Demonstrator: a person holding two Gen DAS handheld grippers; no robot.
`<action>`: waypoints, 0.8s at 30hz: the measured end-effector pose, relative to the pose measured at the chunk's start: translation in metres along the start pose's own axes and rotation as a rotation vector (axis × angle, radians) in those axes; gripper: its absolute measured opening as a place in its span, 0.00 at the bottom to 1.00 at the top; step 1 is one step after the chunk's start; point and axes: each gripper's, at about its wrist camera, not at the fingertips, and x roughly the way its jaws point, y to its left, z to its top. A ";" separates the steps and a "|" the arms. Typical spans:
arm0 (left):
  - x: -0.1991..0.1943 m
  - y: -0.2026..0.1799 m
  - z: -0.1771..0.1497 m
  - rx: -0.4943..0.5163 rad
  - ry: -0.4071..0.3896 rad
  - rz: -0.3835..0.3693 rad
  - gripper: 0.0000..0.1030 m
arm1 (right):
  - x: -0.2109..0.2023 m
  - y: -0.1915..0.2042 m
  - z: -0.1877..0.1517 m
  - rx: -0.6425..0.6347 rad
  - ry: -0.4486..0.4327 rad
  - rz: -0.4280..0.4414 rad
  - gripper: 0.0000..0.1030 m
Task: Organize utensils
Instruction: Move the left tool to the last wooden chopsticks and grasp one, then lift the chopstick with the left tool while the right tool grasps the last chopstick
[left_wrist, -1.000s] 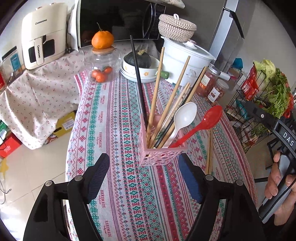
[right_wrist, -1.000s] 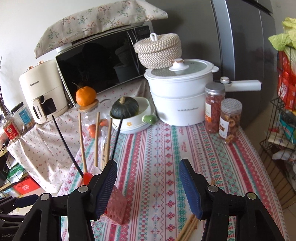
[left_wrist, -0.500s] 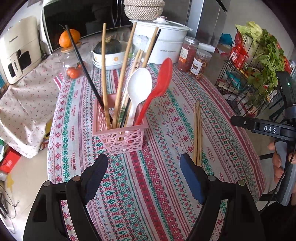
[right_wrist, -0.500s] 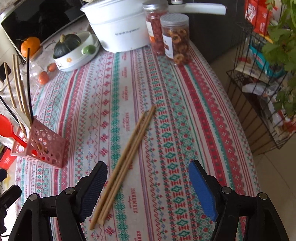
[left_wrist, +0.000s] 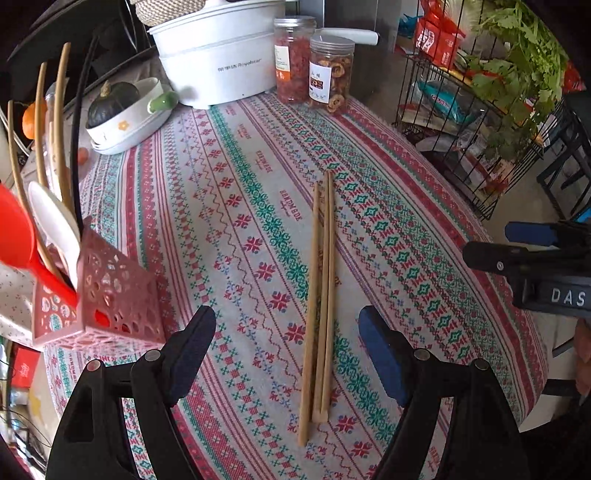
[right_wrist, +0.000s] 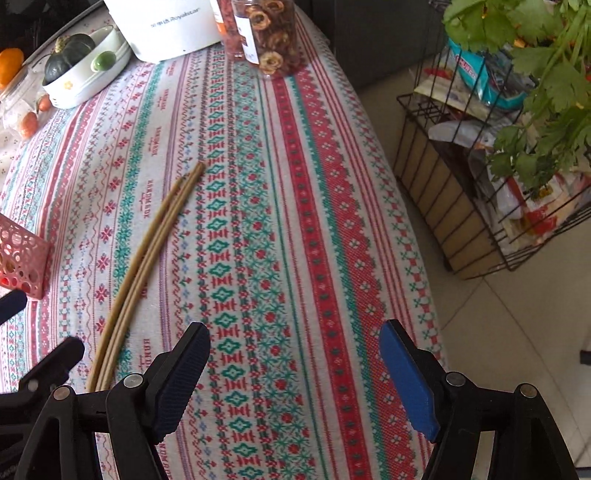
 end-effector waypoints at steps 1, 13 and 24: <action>0.006 -0.001 0.008 -0.012 -0.007 0.004 0.73 | 0.001 -0.003 0.000 0.009 0.003 0.001 0.77; 0.075 0.017 0.058 -0.212 0.085 -0.169 0.18 | 0.006 -0.018 0.011 0.059 0.005 0.019 0.77; 0.089 -0.002 0.064 -0.133 0.090 -0.119 0.14 | 0.010 -0.014 0.012 0.055 0.011 0.015 0.77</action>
